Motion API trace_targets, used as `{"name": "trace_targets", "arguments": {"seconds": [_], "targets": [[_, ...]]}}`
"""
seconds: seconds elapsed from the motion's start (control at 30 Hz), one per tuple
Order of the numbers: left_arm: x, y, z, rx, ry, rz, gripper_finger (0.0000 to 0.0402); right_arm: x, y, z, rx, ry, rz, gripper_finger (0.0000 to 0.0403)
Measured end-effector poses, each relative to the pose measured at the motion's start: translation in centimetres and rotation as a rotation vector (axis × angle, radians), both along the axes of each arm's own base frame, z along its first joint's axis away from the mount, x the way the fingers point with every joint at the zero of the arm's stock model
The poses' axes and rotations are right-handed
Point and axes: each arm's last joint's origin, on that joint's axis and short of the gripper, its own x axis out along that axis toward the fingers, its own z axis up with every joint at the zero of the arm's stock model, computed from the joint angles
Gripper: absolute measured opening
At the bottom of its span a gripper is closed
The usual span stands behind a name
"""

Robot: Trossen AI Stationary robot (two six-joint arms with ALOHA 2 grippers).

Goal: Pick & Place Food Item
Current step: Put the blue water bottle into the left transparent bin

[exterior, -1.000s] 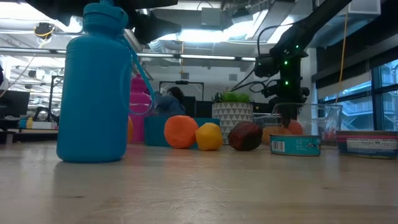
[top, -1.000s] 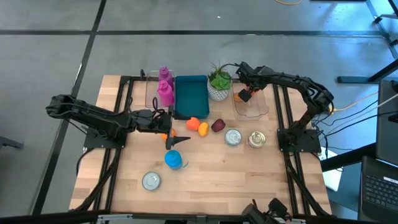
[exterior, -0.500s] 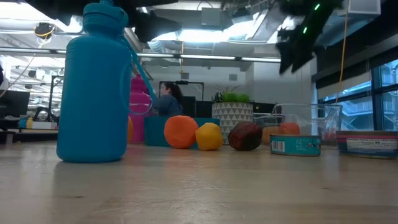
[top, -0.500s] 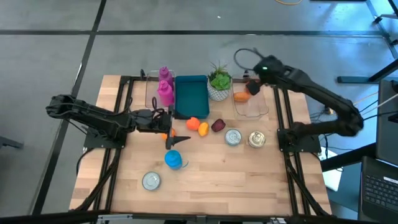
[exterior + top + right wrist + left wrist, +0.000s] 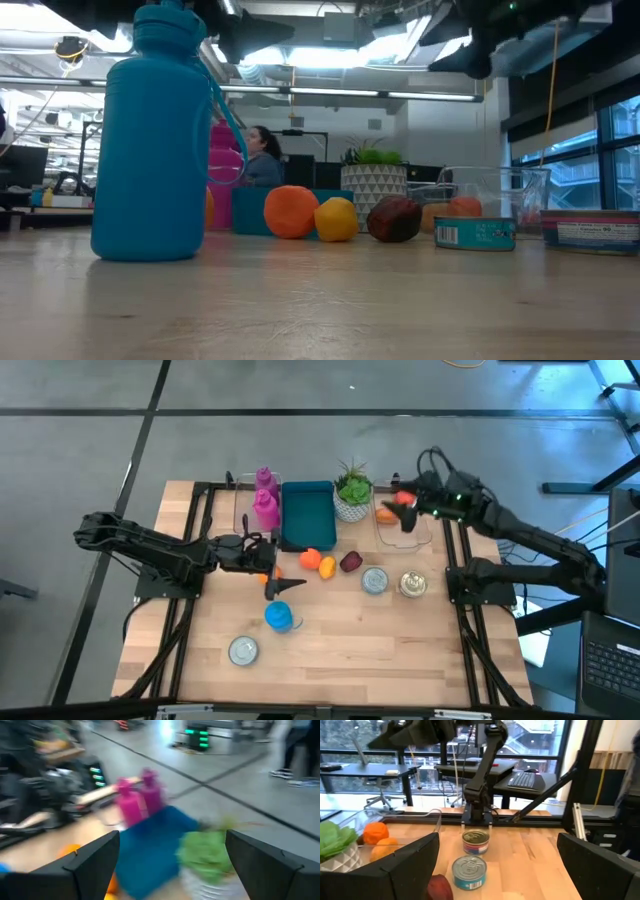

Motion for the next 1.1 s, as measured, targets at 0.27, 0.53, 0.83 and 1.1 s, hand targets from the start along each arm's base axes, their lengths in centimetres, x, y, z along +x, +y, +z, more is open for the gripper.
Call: {"name": "trace_targets", "arguments": {"seconds": [0.27, 0.53, 0.83, 1.1], "targets": [[0.0, 0.0, 0.2, 0.002, -0.021, -0.009, 0.0393, 2.3, 2.9, -4.9, 0.074, -0.196, 0.269, 0.0357], [-0.1, 0.1, 0.7, 0.026, -0.072, 0.027, 0.0393, 3.9, 4.6, -5.5, 0.050, -0.252, 0.374, 0.0357], [0.0, -0.3, -0.4, 0.061, 0.052, -0.006, 0.0393, 6.4, 5.9, -7.3, 0.128, -0.236, 0.509, 0.0357], [-0.5, -2.5, 0.8, 0.065, 0.246, -0.106, 0.0393, 7.1, 10.0, -8.0, 0.042, -0.191, 0.623, 0.0357]]}}
